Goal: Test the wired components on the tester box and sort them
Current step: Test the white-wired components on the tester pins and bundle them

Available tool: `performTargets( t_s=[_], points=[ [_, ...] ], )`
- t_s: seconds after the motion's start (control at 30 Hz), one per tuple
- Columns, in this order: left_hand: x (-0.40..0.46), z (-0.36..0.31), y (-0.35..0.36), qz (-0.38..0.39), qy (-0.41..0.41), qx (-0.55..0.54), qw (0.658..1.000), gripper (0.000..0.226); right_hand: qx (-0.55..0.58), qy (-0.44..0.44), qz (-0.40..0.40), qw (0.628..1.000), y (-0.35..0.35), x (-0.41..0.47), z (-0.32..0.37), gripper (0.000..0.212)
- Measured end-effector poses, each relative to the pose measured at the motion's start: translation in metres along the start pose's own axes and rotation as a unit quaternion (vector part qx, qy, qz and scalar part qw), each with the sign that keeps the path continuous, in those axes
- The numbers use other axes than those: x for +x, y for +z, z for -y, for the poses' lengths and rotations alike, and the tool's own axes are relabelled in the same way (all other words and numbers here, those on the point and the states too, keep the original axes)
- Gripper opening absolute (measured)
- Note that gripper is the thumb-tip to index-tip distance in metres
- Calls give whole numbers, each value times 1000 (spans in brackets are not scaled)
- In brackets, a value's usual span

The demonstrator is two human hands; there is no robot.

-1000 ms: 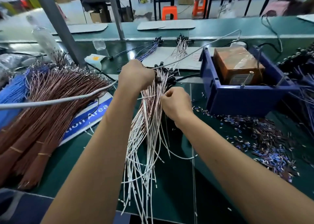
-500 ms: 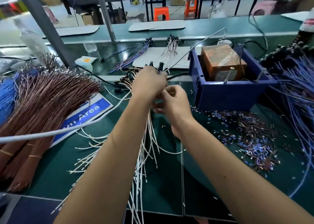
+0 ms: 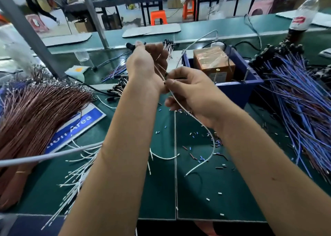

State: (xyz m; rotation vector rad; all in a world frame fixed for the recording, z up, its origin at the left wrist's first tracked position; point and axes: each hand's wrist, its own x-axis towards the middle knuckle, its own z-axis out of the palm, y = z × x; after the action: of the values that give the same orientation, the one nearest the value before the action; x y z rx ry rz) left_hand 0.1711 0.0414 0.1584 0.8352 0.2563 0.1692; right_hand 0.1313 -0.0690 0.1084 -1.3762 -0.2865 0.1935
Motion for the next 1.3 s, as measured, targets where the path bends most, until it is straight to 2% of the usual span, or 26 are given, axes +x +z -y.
performTargets(
  t_s=[0.17, 0.27, 0.37, 0.43, 0.5, 0.53, 0.63, 0.7, 0.77, 0.87, 0.9, 1.0, 1.07, 1.2, 1.3],
  points=[
    [2, 18, -7, 10, -33, -38, 999, 47, 44, -13, 126, 991, -44, -17, 4, 17],
    [-1, 35, -18, 11, -28, -25, 999, 44, 92, -22, 208, 974, -74, -30, -1, 23],
    [-13, 57, -22, 45, 25, 11, 999, 43, 153, -31, 231, 960, -96, -41, -12, 35],
    [-23, 74, -22, 82, 109, 71, 988, 42, 129, -49, 206, 969, -107, -45, -20, 34],
    [-30, 92, -22, 113, 225, 169, 953, 41, 84, -54, 157, 982, -116, -49, -25, 23],
    [-32, 100, -23, 123, 287, 230, 922, 40, 61, -54, 127, 988, -121, -50, -27, 18],
    [-33, 121, -29, 161, 437, 407, 786, 38, 8, -65, 29, 997, -134, -53, -33, 28],
    [-32, 133, -33, 196, 473, 474, 716, 35, 15, -79, -24, 996, -140, -55, -39, 33],
    [-31, 142, -35, 234, 466, 494, 696, 28, 29, -78, -48, 995, -141, -55, -44, 36],
    [-31, 149, -39, 272, 417, 514, 698, 25, 31, -68, -55, 996, -140, -55, -48, 36],
    [-30, 151, -42, 283, 388, 511, 713, 24, 30, -67, -61, 995, -140, -54, -48, 35],
    [-29, 156, -51, 317, 263, 443, 797, 7, 21, -64, -91, 994, -141, -55, -50, 25],
    [-28, 154, -54, 332, 191, 400, 833, 6, 12, -65, -103, 992, -142, -54, -52, 19],
    [-26, 148, -56, 373, 22, 312, 874, 6, 4, -70, -127, 989, -144, -53, -55, 15],
    [-27, 149, -57, 368, -17, 266, 891, 10, -13, -58, -132, 989, -147, -53, -57, 14]
  ],
)
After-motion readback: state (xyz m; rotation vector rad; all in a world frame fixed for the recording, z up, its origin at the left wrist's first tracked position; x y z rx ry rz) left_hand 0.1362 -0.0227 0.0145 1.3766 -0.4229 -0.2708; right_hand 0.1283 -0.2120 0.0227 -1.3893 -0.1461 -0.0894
